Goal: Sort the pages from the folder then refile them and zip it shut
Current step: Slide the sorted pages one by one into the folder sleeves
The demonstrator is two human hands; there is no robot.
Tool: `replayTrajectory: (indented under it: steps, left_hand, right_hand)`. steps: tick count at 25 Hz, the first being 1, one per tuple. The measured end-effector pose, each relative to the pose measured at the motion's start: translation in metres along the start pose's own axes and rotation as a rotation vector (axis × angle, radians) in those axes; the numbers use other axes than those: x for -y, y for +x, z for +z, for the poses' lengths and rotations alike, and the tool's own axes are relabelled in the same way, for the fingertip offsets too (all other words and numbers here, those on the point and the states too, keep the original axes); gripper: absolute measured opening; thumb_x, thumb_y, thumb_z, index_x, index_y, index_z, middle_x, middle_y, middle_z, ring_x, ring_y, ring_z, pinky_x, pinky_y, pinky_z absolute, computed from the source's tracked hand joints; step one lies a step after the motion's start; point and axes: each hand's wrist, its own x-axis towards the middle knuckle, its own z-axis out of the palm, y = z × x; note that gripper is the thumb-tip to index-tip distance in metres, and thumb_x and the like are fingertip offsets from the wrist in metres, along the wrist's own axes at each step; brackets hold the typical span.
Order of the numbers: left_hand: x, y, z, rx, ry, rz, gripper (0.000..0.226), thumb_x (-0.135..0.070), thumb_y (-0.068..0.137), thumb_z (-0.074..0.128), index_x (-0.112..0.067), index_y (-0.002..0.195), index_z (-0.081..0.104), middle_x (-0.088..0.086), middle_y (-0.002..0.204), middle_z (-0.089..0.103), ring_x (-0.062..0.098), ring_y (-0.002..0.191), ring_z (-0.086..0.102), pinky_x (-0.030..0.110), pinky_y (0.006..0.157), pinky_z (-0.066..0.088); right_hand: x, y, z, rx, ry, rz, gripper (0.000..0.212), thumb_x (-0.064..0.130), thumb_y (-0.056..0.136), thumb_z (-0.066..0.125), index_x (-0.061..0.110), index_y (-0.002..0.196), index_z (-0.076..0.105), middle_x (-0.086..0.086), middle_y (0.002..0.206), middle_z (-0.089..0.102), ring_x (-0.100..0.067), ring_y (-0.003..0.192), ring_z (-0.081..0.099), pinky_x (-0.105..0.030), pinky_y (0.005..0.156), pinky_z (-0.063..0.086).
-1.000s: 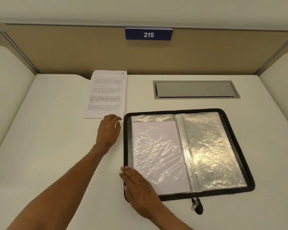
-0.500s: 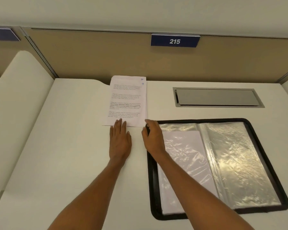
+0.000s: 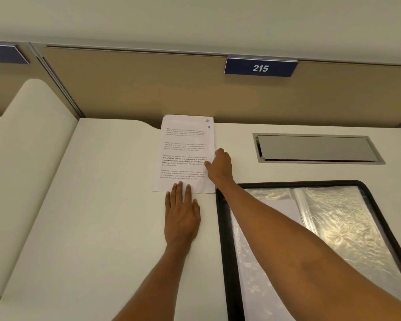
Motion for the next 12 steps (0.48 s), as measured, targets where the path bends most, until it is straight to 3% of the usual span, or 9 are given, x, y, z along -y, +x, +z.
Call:
replayTrajectory:
  steps: [4,8,12]
  left_hand:
    - [-0.001,0.000,-0.001,-0.009,-0.006,-0.007,0.062,-0.042,0.109,0.018,-0.015,0.163,0.031,0.009,0.171,0.024,0.025,0.159,0.018,0.044,0.131,0.012]
    - [-0.001,-0.001,-0.001,-0.012,-0.004,-0.004,0.062,-0.043,0.108,0.016,-0.016,0.162,0.032,0.009,0.170,0.026,0.026,0.159,0.020,0.045,0.130,0.013]
    - [-0.001,0.000,0.000,-0.029,0.002,0.006,0.060,-0.041,0.109,0.019,-0.016,0.161,0.035,0.009,0.169,0.030,0.026,0.158,0.024,0.045,0.130,0.015]
  right_hand:
    - [0.002,0.005,0.004,-0.079,0.052,0.037,0.017,0.014,0.095,0.071,0.011,0.102,0.055,-0.005,0.107,0.066,-0.017,0.087,0.062,-0.019,0.062,0.047]
    - [0.000,0.001,0.004,-0.149,0.019,0.055,0.007,0.013,0.097,0.067,0.010,0.094,0.062,-0.005,0.096,0.069,-0.019,0.080,0.064,-0.026,0.062,0.050]
    - [-0.004,-0.007,0.009,-0.231,-0.170,-0.053,0.015,0.016,0.100,0.063,0.015,0.086,0.060,-0.001,0.084,0.067,-0.017,0.070,0.062,-0.032,0.061,0.055]
